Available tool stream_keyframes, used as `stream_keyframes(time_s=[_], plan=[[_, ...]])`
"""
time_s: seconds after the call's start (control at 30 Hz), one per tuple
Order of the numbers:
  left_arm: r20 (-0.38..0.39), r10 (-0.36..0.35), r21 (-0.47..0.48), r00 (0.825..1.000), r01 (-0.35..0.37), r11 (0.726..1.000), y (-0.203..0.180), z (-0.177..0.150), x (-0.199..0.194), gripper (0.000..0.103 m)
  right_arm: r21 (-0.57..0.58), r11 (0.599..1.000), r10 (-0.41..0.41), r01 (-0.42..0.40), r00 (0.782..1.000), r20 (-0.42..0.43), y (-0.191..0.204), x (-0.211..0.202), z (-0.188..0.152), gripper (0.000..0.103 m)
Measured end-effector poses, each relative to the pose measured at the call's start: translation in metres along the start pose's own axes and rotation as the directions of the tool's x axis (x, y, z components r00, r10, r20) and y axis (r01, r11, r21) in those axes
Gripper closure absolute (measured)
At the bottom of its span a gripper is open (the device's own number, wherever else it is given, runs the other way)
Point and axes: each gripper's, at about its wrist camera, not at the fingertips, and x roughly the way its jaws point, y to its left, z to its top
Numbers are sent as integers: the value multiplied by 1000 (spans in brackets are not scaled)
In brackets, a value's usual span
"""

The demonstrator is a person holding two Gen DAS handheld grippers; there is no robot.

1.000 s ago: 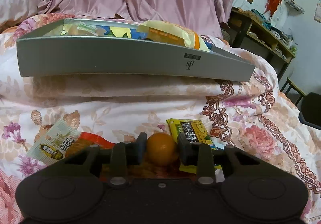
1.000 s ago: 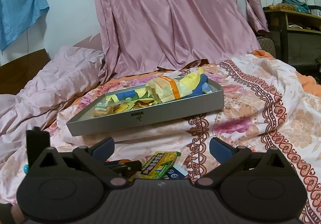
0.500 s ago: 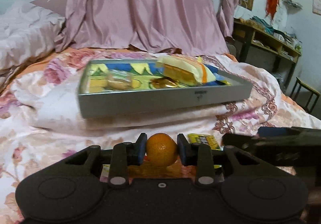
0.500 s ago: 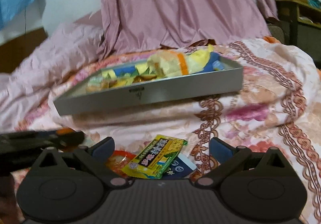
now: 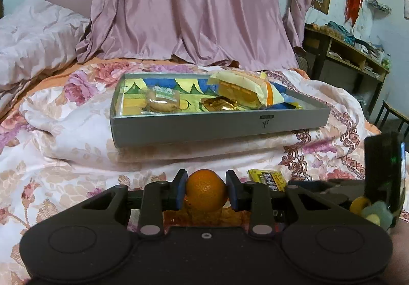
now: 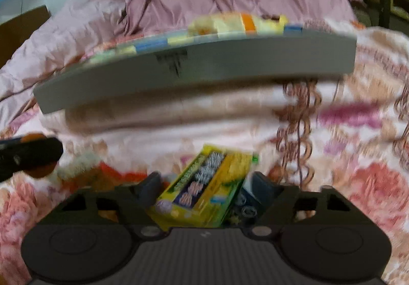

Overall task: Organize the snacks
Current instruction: 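Grasp the orange with left tool while right tool grasps the yellow-green biscuit packet, then carry the orange and biscuit packet up over the grey tray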

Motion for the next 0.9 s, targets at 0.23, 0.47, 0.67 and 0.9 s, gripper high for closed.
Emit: stream_keyframes(time_s=[0.23, 0.47, 0.67, 0.9], plan=[[-3, -32, -2, 999, 32, 999, -8, 2, 8, 68, -5, 1000, -10, 10, 1000, 1, -15, -10, -2, 53], [-3, -32, 5, 999, 32, 999, -9, 3, 9, 68, -11, 999, 35, -35, 999, 27, -10, -33, 4, 53], [15, -36, 17, 999, 35, 999, -13, 6, 5, 68, -2, 995, 103, -103, 991, 88, -3, -69, 11, 53], [65, -33, 51, 997, 30, 998, -20, 11, -4, 68, -13, 990, 139, -139, 975, 175, -1, -103, 18, 52]])
